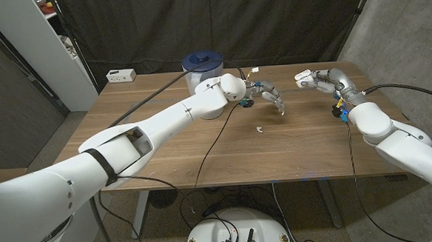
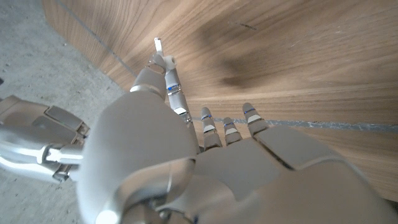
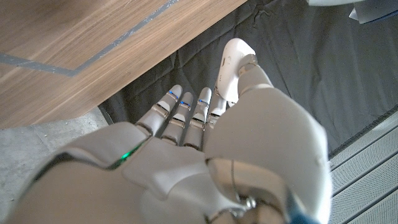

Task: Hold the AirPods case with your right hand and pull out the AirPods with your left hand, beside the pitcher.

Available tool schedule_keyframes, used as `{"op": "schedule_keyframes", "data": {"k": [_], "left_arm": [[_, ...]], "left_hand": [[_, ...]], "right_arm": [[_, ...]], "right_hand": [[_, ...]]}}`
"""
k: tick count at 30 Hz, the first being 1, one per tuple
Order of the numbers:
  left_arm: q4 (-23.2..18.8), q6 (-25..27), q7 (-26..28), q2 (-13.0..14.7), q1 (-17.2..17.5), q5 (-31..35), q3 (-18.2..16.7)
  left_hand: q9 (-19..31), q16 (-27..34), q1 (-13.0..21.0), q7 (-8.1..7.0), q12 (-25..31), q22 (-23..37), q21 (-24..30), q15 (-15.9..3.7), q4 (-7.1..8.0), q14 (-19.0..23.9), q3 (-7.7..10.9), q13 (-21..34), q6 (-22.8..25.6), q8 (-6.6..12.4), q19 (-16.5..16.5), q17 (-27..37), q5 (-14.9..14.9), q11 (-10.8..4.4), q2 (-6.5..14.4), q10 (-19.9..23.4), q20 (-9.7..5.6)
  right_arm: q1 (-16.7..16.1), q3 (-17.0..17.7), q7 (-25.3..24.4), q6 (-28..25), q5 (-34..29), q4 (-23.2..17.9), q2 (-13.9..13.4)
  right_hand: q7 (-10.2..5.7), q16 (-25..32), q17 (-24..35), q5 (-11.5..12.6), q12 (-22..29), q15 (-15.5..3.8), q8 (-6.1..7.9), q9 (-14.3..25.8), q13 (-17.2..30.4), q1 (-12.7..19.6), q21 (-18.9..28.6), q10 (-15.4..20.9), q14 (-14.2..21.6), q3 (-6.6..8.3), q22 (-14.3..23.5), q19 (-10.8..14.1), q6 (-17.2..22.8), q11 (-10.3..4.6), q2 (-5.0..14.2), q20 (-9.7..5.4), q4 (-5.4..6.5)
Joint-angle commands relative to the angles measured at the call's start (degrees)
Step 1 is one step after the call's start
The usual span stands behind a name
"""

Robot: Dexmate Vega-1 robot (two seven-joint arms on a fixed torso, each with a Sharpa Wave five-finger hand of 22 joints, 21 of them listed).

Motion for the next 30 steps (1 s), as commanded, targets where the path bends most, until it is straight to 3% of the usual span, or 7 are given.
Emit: {"op": "schedule_keyframes", "data": {"k": [1, 12, 21, 24, 30], "left_arm": [[2.6, 7.9, -7.3, -2.2, -5.4, 2.8, 5.5], [-0.2, 13.0, -8.0, -1.7, -6.7, 6.1, 9.4], [-4.2, 16.6, -6.9, -0.2, -6.1, 9.2, 12.1], [-5.6, 17.6, -6.2, 0.4, -5.7, 10.1, 12.6], [-9.3, 19.2, -3.4, 2.3, -3.8, 12.4, 13.0]], "left_hand": [[14.8, 0.2, -0.3, -0.26, 0.4, 0.2, -0.3, 0.33, 0.47, 0.1, 0.95, -0.1, 1.4, 6.30, -0.4, 0.1, 0.2, -0.21, 0.1, 0.3, 0.17], [14.3, 0.4, -0.5, -0.39, 0.5, 0.2, -0.2, -0.61, 0.52, 0.8, 1.02, -0.3, 1.5, 5.75, -0.5, 0.1, 0.1, -0.86, 0.1, 1.1, 0.17], [13.7, 0.4, -0.8, -0.96, 0.3, 0.2, -0.2, -1.29, 0.56, 1.2, 1.05, -0.4, 1.8, 5.20, -0.6, 0.1, 0.0, -2.63, 0.1, 0.8, 0.19], [13.2, 0.3, -1.1, -1.21, 0.0, 0.2, -0.2, -1.55, 0.62, 1.1, 1.01, -0.4, 1.7, 4.71, -0.7, 0.1, -0.2, -3.84, 0.0, 0.1, 0.18], [11.8, -0.9, -1.3, -2.02, -0.9, 0.0, -1.1, -2.02, 0.50, -4.3, 1.19, -0.4, 2.1, 3.63, -3.5, 0.0, -0.4, -3.23, 0.1, -2.8, -0.29]], "right_arm": [[0.8, -0.2, 1.1, 0.5, 0.9, 1.5, -0.4], [-0.5, 0.2, 0.7, 0.2, 1.3, 0.3, -0.8], [-2.2, 0.7, 0.1, -1.1, 1.0, -2.1, -1.3], [-2.7, 0.9, 0.2, -1.5, 1.0, -2.8, -1.6], [-3.6, 1.1, -0.1, -1.7, 0.6, -4.0, -1.6]], "right_hand": [[-2.85, 0.0, 0.0, 0.3, -0.1, -4.63, 0.38, 9.4, 0.1, 0.3, -0.1, 0.2, -0.4, 0.57, 0.1, -0.3, 3.5, 0.36, 0.59, 0.16, -0.07], [-3.00, 0.0, 0.0, 0.3, -0.1, -4.64, 0.32, 9.4, 0.0, 0.3, -0.1, 0.3, -0.4, 0.59, 0.1, -0.3, 3.6, 0.36, 0.59, 0.18, -0.07], [-2.98, -0.1, 0.0, 0.3, -0.2, -4.70, 0.21, 9.4, -0.1, 0.2, -0.1, 0.3, -0.4, 0.60, 0.1, -0.3, 3.6, 0.24, 0.60, 0.22, -0.05], [-3.09, -0.1, 0.0, 0.3, -0.2, -4.68, 0.20, 9.5, -0.1, 0.2, -0.1, 0.3, -0.4, 0.60, 0.1, -0.3, 3.6, 0.30, 0.60, 0.18, -0.04], [-3.01, -0.1, 0.0, 0.3, -0.2, -4.76, 0.14, 9.5, -0.2, 0.1, -0.1, 0.3, -0.4, 0.60, 0.1, -0.4, 3.6, 0.11, 0.64, 0.09, 0.01]]}}
